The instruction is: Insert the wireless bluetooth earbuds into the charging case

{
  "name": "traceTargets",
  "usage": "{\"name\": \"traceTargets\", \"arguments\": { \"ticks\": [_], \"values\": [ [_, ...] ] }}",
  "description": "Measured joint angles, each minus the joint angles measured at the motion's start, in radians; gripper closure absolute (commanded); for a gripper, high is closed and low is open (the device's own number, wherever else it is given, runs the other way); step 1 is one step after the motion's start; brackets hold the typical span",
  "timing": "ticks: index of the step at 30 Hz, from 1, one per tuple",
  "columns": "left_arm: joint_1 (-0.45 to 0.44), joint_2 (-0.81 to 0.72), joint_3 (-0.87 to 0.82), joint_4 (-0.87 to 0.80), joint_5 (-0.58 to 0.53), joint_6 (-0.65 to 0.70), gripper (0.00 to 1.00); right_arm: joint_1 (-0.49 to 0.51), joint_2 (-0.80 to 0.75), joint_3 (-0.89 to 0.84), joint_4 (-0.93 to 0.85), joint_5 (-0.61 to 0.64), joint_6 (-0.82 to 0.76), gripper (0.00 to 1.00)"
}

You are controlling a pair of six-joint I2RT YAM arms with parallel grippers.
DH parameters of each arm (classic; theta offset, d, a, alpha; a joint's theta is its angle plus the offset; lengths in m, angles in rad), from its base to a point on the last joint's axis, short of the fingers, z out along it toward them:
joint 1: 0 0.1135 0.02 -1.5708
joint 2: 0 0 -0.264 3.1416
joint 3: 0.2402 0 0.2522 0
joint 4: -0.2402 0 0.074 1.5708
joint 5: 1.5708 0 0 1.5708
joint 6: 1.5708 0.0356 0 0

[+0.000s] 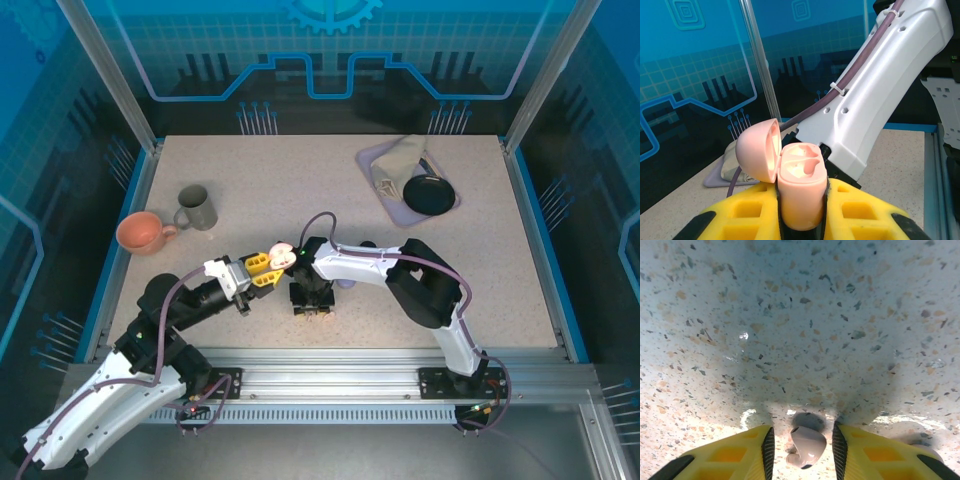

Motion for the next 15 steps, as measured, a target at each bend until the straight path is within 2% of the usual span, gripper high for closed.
{"name": "traceTargets", "arguments": {
  "ticks": [15],
  "values": [
    [0.000, 0.000, 0.000, -0.007, 0.000, 0.000, 1.00, -0.005, -0.016, -0.039, 0.029, -0.008, 0.010, 0.71]
  ]
}}
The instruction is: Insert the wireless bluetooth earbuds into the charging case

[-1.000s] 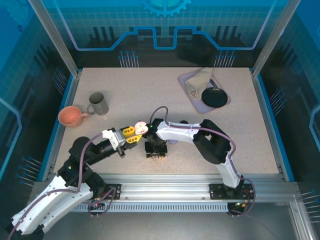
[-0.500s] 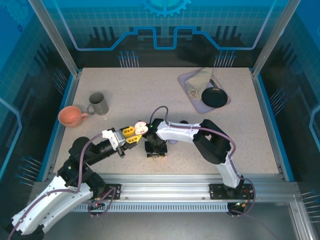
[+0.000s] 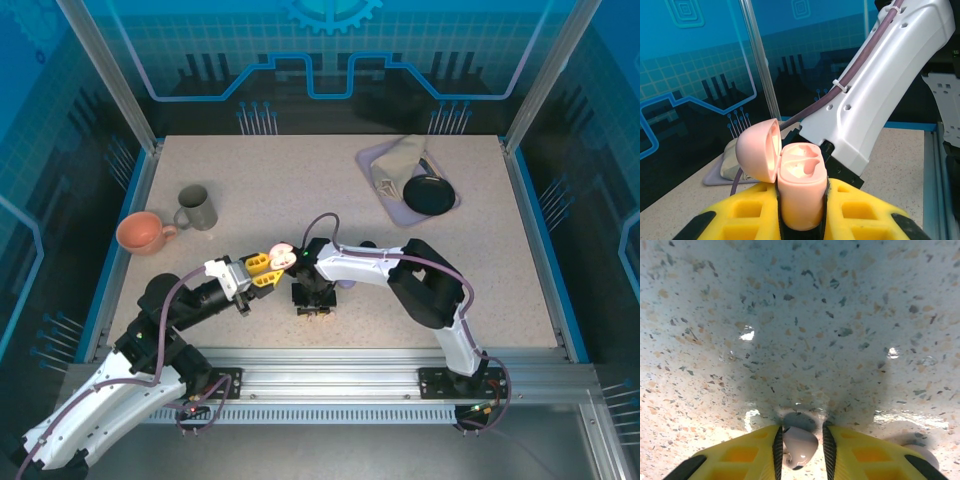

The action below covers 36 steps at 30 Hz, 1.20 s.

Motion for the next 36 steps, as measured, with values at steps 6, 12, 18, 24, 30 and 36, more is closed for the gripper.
{"name": "traceTargets", "arguments": {
  "ticks": [6, 12, 18, 24, 30, 36],
  "values": [
    [0.000, 0.000, 0.000, 0.000, 0.000, 0.000, 1.00, -0.006, -0.007, -0.012, 0.007, -0.007, -0.002, 0.75],
    [0.000, 0.002, 0.000, -0.010, 0.000, 0.000, 1.00, -0.009, -0.015, -0.020, 0.016, -0.010, -0.008, 0.78],
    [0.000, 0.009, 0.000, -0.015, 0.000, -0.001, 1.00, -0.009, -0.025, -0.032, 0.029, -0.009, -0.024, 0.78],
    [0.000, 0.013, 0.000, -0.016, 0.000, -0.013, 1.00, -0.009, -0.042, -0.054, 0.051, -0.006, -0.069, 0.78],
    [0.000, 0.013, 0.000, -0.015, 0.000, -0.068, 1.00, -0.013, -0.121, -0.142, 0.131, 0.011, -0.122, 0.78],
    [0.000, 0.012, -0.008, -0.006, -0.002, -0.133, 1.00, -0.037, -0.243, -0.219, 0.188, 0.031, -0.167, 0.78]
  ]
}}
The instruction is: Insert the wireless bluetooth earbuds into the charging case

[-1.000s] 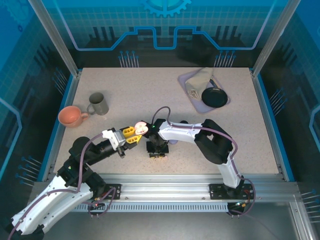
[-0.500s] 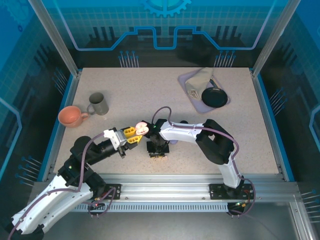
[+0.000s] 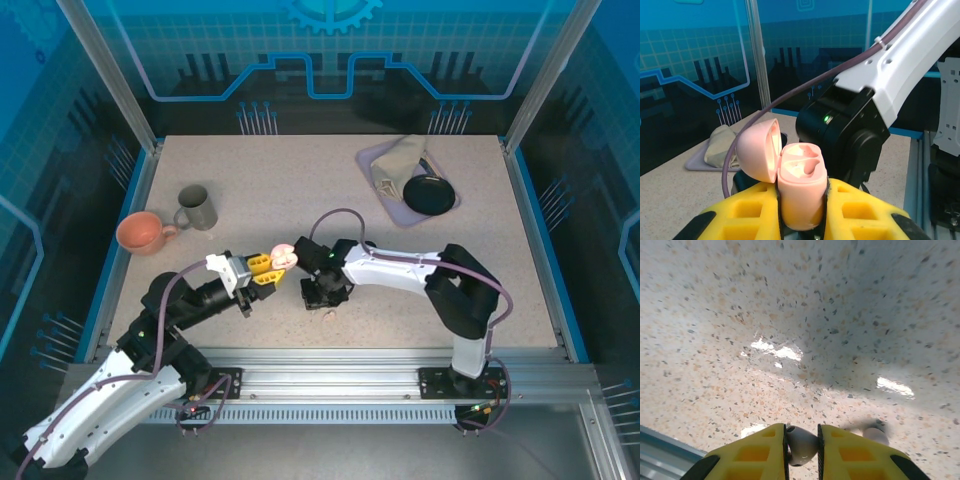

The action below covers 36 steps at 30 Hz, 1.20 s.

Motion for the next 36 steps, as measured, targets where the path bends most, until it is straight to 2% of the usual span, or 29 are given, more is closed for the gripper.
{"name": "traceTargets", "arguments": {
  "ticks": [17, 22, 28, 32, 36],
  "values": [
    [0.000, -0.006, -0.010, -0.009, -0.035, -0.085, 1.00, -0.080, -0.111, -0.133, 0.055, 0.015, -0.127, 0.78],
    [0.000, -0.006, -0.037, -0.011, -0.035, -0.109, 1.00, -0.154, -0.278, -0.222, 0.059, 0.023, -0.196, 0.78],
    [0.000, 0.019, -0.059, 0.002, -0.031, -0.127, 1.00, -0.228, -0.594, -0.278, 0.070, 0.023, -0.337, 0.78],
    [0.000, 0.093, -0.061, 0.045, -0.003, -0.134, 1.00, -0.253, -0.776, -0.276, 0.075, 0.010, -0.452, 0.78],
    [0.000, 0.193, -0.059, 0.098, 0.050, -0.134, 1.00, -0.254, -0.864, -0.237, 0.067, -0.039, -0.570, 0.78]
  ]
}}
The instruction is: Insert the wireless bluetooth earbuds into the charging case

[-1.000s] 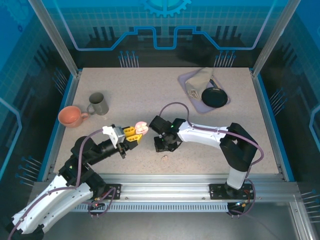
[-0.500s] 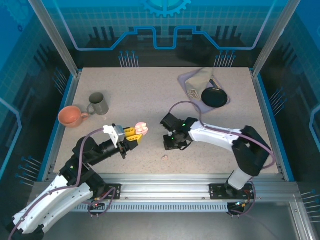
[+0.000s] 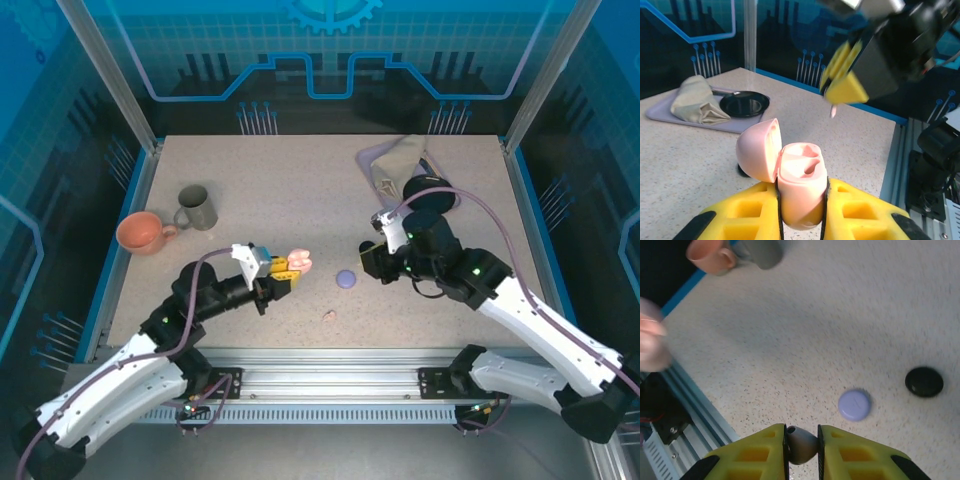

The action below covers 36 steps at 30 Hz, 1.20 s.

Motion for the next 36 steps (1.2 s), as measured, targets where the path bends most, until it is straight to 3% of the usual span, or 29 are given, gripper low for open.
{"name": "traceTargets", "arguments": {
  "ticks": [6, 15, 36],
  "values": [
    [0.000, 0.134, 0.040, 0.049, 0.084, 0.001, 1.00, 0.016, -0.004, 0.133, -0.021, -0.060, -0.145, 0.79],
    [0.000, 0.194, 0.075, 0.118, 0.146, 0.013, 1.00, 0.111, 0.112, 0.279, -0.064, -0.078, -0.291, 0.78],
    [0.000, 0.216, 0.117, 0.120, 0.183, 0.084, 1.00, 0.171, 0.253, 0.371, -0.128, -0.083, -0.396, 0.78]
  ]
}}
